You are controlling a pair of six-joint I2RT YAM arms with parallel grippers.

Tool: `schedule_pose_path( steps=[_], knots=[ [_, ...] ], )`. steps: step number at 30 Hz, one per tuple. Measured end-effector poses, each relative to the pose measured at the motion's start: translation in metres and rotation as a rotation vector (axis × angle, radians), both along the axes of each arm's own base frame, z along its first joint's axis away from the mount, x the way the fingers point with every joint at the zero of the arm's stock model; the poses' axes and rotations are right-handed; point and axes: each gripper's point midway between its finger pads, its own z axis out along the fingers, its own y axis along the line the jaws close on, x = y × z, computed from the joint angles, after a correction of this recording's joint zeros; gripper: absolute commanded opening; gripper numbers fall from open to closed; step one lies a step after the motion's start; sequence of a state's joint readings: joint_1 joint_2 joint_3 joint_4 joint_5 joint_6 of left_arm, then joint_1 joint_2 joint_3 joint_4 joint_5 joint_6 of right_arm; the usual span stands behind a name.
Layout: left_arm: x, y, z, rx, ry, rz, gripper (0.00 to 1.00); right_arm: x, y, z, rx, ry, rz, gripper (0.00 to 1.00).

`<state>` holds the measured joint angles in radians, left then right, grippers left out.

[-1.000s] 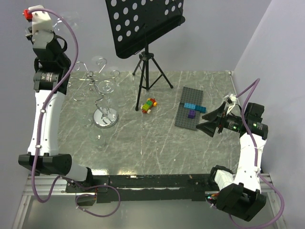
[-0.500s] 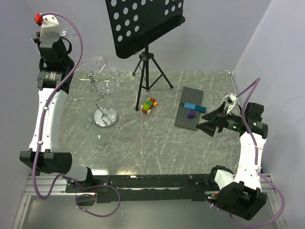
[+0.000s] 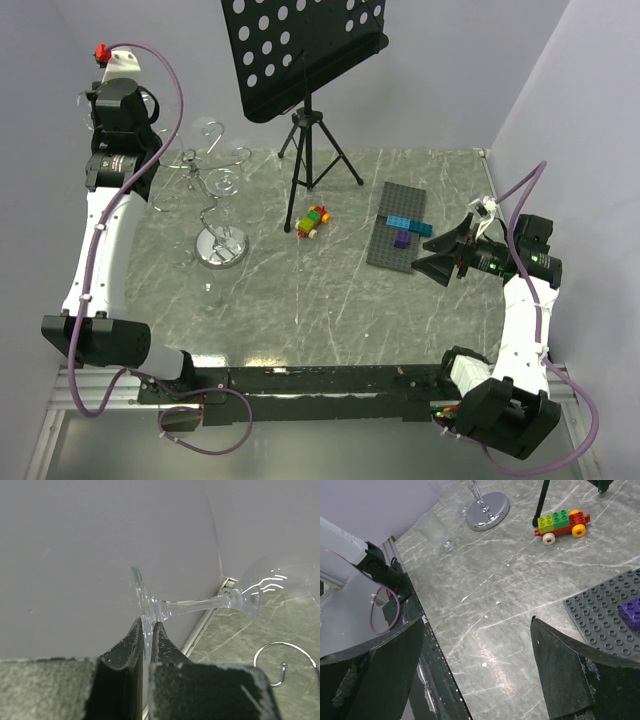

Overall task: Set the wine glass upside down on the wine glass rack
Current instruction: Turn the wine glass upside down at the wine rack.

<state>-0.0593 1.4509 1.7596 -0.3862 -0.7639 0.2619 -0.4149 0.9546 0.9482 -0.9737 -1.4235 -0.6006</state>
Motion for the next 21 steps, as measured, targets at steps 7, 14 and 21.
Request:
schedule_pose_path(
  steps=[7, 14, 21],
  knots=[
    [-0.006, 0.006, 0.001, 0.027, 0.017, 0.041, 0.01, -0.003, 0.002, 0.000, 0.010, 0.005, 0.011, 0.93],
    [-0.008, 0.012, -0.002, 0.055, 0.041, 0.080, 0.01, -0.004, 0.003, -0.001, 0.013, 0.011, 0.013, 0.93],
    [-0.001, 0.014, -0.009, 0.083, 0.075, 0.098, 0.01, -0.003, 0.002, -0.001, 0.017, 0.015, 0.016, 0.93]
  ],
)
